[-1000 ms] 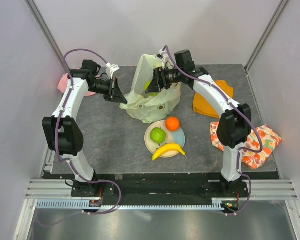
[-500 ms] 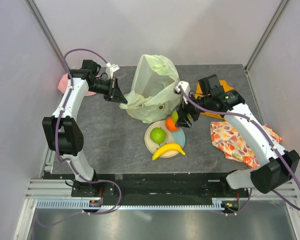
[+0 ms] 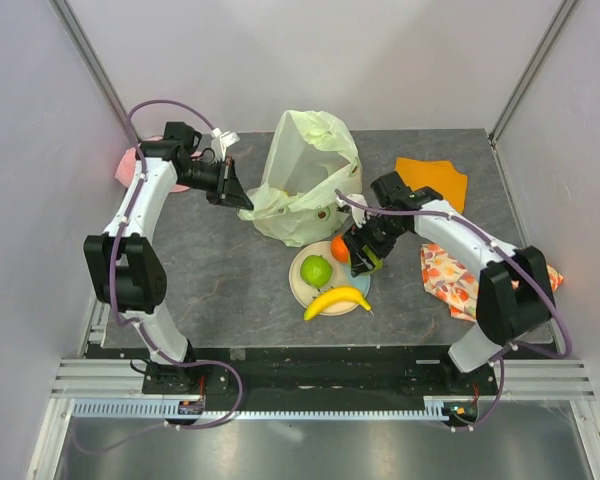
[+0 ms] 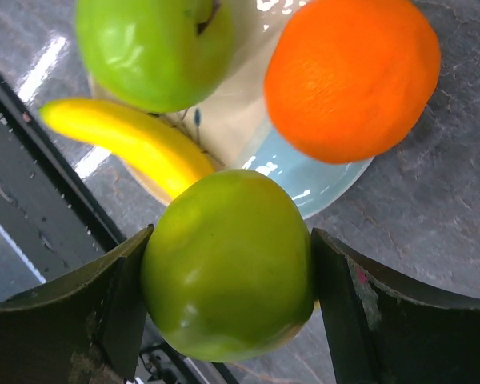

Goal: Take the fake fruits out of the plastic bag
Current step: Place the fake fruit on the plate.

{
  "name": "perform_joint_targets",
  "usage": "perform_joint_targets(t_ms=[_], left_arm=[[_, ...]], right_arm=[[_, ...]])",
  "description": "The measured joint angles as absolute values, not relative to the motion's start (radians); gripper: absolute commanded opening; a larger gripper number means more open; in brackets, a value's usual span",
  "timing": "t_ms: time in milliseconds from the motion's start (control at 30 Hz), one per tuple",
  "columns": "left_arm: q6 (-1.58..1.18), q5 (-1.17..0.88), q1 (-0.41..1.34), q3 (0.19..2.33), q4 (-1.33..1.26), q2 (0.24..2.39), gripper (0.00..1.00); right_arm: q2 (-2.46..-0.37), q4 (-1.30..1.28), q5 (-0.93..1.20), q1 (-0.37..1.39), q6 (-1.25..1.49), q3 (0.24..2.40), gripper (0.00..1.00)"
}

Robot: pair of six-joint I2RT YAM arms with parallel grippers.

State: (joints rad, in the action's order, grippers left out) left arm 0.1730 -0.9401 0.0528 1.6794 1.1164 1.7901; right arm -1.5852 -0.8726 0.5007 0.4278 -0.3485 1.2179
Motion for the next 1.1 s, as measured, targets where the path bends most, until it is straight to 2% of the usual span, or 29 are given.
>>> perform_joint_targets(t_ms=[233,467,700,733,767,1100], left_arm=[[0.173,-0.933,0.053,1.645,1.116,1.762,0.01],[0.173,-0.929,0.053,1.638,1.116,1.755,0.02],[0.173,-0.921,0.053,1.635,1.115,1.755,0.02],[0.173,-0.921,0.053,1.635,1.115,1.755,0.02],[0.173,-0.921,0.053,1.635,1.116,1.755,0.02],[0.173,-0.921,0.053,1.635,1.115,1.755,0.02]], right_arm=[[-1.75,-0.837,0.438,0.43,-0.318,1.248,0.54],[-1.828,-0.812,0.397,0.448,-0.302,1.315,0.66],[-1.831,-0.807,0.395,0.493,-0.28,1.317,0.85],[-1.831,-0.806,0.397,0.495,-0.276,1.317,0.89],[-1.831,-0.807,0.398,0.496,-0.272,1.317,0.98],[-1.83,-0.826,0.391,0.495,-0.251,1.347,0.98]])
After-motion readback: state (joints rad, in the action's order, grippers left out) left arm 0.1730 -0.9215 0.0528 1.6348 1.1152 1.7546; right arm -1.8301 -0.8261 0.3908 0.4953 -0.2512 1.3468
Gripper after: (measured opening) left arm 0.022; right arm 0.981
